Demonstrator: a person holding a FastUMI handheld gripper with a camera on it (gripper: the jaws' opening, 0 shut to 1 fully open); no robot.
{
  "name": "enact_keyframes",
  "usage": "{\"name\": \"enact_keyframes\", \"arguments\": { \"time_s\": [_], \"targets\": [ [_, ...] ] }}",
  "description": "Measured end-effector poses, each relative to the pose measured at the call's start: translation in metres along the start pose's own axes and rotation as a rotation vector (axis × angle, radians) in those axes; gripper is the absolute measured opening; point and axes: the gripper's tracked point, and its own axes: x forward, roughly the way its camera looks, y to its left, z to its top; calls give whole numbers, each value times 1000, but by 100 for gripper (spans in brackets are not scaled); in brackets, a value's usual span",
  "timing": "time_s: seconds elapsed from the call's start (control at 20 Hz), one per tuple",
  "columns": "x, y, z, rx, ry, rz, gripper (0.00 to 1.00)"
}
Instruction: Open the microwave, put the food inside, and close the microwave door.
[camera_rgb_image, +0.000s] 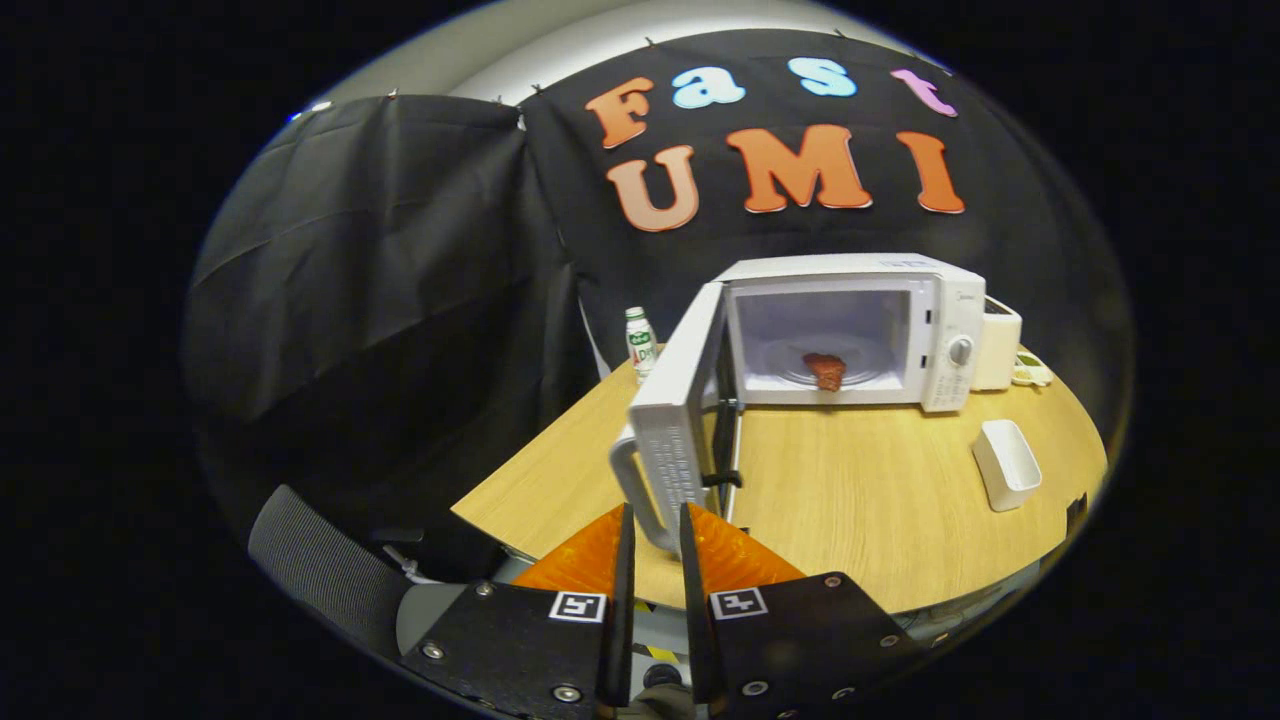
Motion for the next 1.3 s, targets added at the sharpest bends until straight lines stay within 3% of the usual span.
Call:
{"name": "enact_keyframes", "arguments": {
  "time_s": [0.05, 0.15, 0.35, 0.6, 0.8, 1.0, 1.3],
  "targets": [
    [3, 9, 2, -21, -5, 12, 24],
    [9, 26, 8, -62, -18, 40, 14],
    [34, 53, 13, -164, -17, 85, 13],
    [66, 35, 10, -201, 12, 15, 13],
    [74, 10, 0, -116, 54, -12, 9],
    [69, -41, 7, -136, 37, -140, 6],
    [78, -136, 17, 2, 63, -301, 6]
  ]
}}
